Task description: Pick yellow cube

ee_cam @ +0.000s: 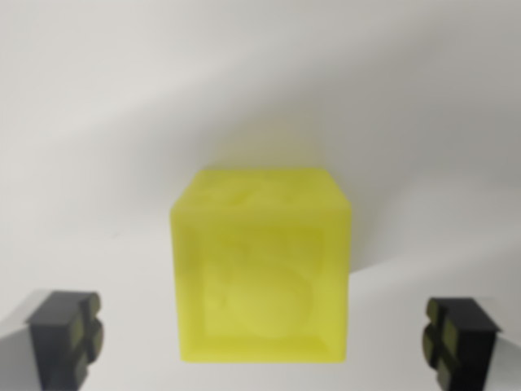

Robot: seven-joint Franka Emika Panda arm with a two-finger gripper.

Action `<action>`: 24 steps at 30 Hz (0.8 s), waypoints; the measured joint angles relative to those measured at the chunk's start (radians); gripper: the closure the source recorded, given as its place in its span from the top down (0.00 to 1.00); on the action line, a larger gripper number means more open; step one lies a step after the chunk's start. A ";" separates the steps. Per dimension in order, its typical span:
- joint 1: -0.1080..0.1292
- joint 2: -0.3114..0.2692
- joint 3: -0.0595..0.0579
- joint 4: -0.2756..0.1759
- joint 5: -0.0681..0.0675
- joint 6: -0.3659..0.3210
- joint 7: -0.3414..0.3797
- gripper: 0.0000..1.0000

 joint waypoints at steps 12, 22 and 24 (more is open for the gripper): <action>0.003 0.062 0.000 0.005 -0.002 0.056 0.014 1.00; 0.001 0.144 -0.001 0.026 -0.011 0.117 0.023 1.00; 0.001 0.158 -0.001 0.030 -0.013 0.127 0.025 1.00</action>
